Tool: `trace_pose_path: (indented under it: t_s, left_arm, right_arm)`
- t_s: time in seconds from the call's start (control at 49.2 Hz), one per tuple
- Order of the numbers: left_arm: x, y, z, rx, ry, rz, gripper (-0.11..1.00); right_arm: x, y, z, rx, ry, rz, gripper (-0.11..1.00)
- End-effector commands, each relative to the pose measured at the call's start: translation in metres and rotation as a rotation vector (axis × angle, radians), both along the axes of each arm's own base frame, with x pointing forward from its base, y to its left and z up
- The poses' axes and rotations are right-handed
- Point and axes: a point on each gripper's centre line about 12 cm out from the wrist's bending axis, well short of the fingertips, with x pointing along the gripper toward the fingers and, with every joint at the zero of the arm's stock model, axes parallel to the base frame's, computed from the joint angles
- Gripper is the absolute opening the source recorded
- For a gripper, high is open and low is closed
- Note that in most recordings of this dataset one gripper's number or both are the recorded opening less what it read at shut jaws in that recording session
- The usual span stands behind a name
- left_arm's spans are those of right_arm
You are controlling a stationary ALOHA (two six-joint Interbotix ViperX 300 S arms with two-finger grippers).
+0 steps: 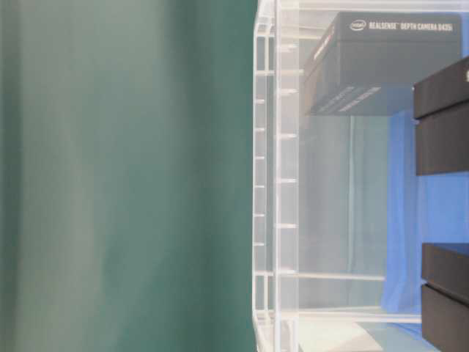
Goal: Take the box out of the case with the right arm.
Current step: 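Move the open right gripper over the right black box in the case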
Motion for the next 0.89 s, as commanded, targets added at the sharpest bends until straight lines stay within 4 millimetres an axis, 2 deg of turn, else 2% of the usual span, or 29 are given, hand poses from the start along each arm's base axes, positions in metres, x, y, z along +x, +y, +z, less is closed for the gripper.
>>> trace_pose_path:
  t_s: [0.0, 0.102, 0.223, 0.65, 0.772, 0.874]
  left_arm:
    - [0.002, 0.0, 0.002, 0.001, -0.008, -0.003, 0.02]
    - [0.002, 0.0, 0.002, 0.0, -0.006, -0.001, 0.02]
    - [0.002, 0.0, 0.002, 0.001, -0.006, -0.003, 0.02]
    - [0.002, 0.0, 0.002, 0.001, -0.006, -0.003, 0.02]
    - [0.002, 0.0, 0.002, 0.001, -0.008, -0.003, 0.02]
    - [0.0, 0.0, 0.003, 0.0, -0.012, -0.003, 0.02]
  right_arm:
    - [0.001, 0.0, 0.006, 0.001, -0.026, -0.003, 0.88]
    - [0.004, 0.001, 0.006, 0.011, -0.033, -0.004, 0.88]
    - [0.017, 0.0, 0.005, 0.024, -0.057, 0.0, 0.88]
    - [0.112, -0.004, 0.007, 0.032, -0.101, 0.049, 0.88]
    - [0.132, -0.007, 0.007, 0.032, -0.099, 0.047, 0.88]
    - [0.14, -0.008, 0.007, 0.033, -0.091, 0.044, 0.88]
